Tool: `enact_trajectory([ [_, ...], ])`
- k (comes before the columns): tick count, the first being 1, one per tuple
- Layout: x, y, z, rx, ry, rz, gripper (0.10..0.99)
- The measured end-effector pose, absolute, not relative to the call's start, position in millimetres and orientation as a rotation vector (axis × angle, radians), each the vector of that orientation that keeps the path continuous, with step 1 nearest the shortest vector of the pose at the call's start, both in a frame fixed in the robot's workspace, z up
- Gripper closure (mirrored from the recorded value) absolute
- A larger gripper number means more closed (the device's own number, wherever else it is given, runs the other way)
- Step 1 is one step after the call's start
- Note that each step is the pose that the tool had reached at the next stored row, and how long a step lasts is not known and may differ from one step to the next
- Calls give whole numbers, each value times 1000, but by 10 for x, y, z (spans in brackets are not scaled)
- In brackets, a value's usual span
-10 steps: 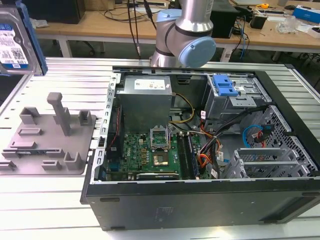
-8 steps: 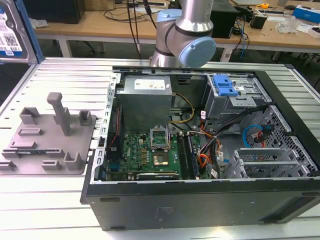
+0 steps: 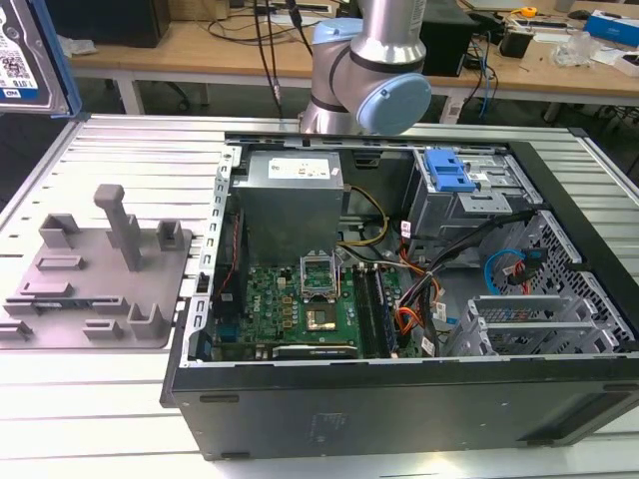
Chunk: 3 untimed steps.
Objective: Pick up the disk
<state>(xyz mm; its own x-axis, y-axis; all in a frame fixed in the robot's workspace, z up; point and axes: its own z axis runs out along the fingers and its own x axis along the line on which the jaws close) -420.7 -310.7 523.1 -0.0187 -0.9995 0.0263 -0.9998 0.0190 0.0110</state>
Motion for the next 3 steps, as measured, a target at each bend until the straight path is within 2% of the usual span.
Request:
enact_trajectory([
  [3, -4207, -3106, 5236, 2182, -2223, 16, 722],
])
